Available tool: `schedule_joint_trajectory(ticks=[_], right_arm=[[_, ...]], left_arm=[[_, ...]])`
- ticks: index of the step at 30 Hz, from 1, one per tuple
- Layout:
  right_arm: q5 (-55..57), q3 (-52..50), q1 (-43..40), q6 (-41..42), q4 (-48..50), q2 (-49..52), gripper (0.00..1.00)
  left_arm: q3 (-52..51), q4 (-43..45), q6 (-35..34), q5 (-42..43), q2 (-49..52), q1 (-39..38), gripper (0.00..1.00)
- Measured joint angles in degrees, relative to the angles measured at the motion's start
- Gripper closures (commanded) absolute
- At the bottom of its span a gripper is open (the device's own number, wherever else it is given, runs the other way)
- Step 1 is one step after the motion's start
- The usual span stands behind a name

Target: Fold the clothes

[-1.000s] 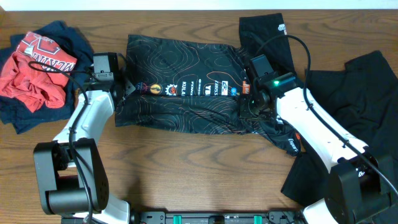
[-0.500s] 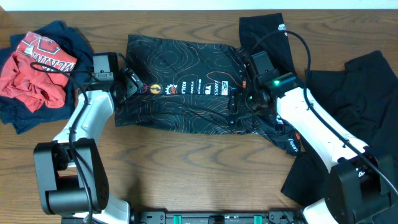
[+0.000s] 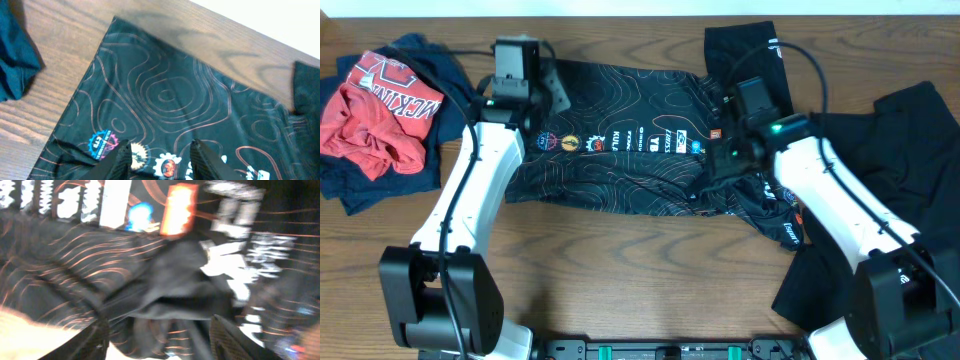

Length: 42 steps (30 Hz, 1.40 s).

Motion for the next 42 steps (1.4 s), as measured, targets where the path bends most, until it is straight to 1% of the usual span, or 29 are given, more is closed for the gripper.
schedule_joint_trajectory(ticks=[1, 3, 5, 8, 11, 13, 15, 17, 18, 22, 23, 27, 28, 30, 31, 35, 36, 37, 38, 40, 42], right_arm=[[0.3, 0.6, -1.4, -0.3, -0.4, 0.0, 0.35], [0.5, 2.9, -4.5, -1.2, -2.4, 0.0, 0.40], [0.4, 5.9, -6.9, -2.2, -4.8, 0.0, 0.42], [0.4, 12.4, -9.8, -4.0, -9.8, 0.0, 0.35], [0.4, 19.1, -10.4, -5.8, -15.2, 0.0, 0.35], [0.3, 23.0, -10.4, -6.8, -18.0, 0.0, 0.36], [0.2, 26.1, -10.3, -7.6, -21.0, 0.0, 0.36], [0.3, 27.5, -10.2, -8.2, -22.8, 0.1, 0.35], [0.2, 27.9, -10.1, -8.4, -23.8, 0.3, 0.33], [0.2, 28.2, -8.6, -9.0, -27.9, 3.4, 0.40], [0.2, 28.2, -8.2, -9.0, -28.7, 4.6, 0.39], [0.2, 28.2, -7.1, -9.1, -28.7, 8.2, 0.37], [0.2, 28.2, -6.8, -9.3, -28.2, 8.8, 0.33], [0.2, 28.2, -6.6, -9.4, -27.2, 9.4, 0.31], [0.2, 28.2, -6.6, -9.5, -26.6, 9.4, 0.28], [0.4, 28.2, -6.7, -9.8, -24.7, 9.4, 0.35], [0.7, 28.2, -6.7, -9.8, -24.0, 9.4, 0.32], [1.1, 28.2, -6.7, -9.7, -23.5, 9.4, 0.31], [1.5, 28.2, -6.7, -9.7, -22.8, 9.4, 0.26], [2.7, 28.2, -6.7, -9.8, -20.9, 9.4, 0.14], [4.2, 28.2, -6.7, -10.5, -18.3, 9.4, 0.12]], left_arm=[[1.0, -0.9, 0.1, -0.2, -0.1, -0.1, 0.57], [2.6, -3.4, 0.2, -0.6, -0.1, 0.1, 0.57], [3.5, -5.8, 0.2, -0.9, -0.1, 0.3, 0.58], [3.7, -8.7, 0.2, -1.2, -0.1, 0.3, 0.58], [3.7, -12.1, 0.0, -1.3, -0.1, 0.3, 0.60], [3.7, -14.2, -0.1, -1.0, -0.1, 0.3, 0.63], [4.3, -17.1, -0.6, -0.7, 0.3, 0.3, 0.63], [5.7, -20.6, -1.2, -0.4, 1.4, 0.3, 0.63], [6.6, -22.4, -1.3, -0.3, 2.1, 0.3, 0.63], [12.6, -28.1, -1.4, -0.1, 6.1, 0.3, 0.63], [15.0, -29.6, -1.4, -0.2, 7.5, 0.3, 0.63], [22.3, -30.9, -1.3, -0.2, 11.5, 0.3, 0.62], [23.8, -31.1, -1.2, -0.2, 12.4, 0.3, 0.62], [27.3, -31.4, -1.1, -0.2, 14.6, 0.3, 0.62], [28.7, -31.4, -1.1, -0.2, 15.6, 0.3, 0.62], [34.9, -33.7, -1.1, 0.0, 21.1, 0.8, 0.61], [36.8, -34.8, -1.1, 0.0, 23.1, 1.1, 0.59], [37.9, -35.4, -1.0, 0.0, 24.5, 1.3, 0.59], [39.4, -36.5, -0.8, 0.0, 26.3, 1.6, 0.58], [41.8, -38.1, -0.6, 0.0, 29.6, 2.3, 0.58], [44.1, -39.4, -0.2, 0.0, 32.6, 2.8, 0.58]])
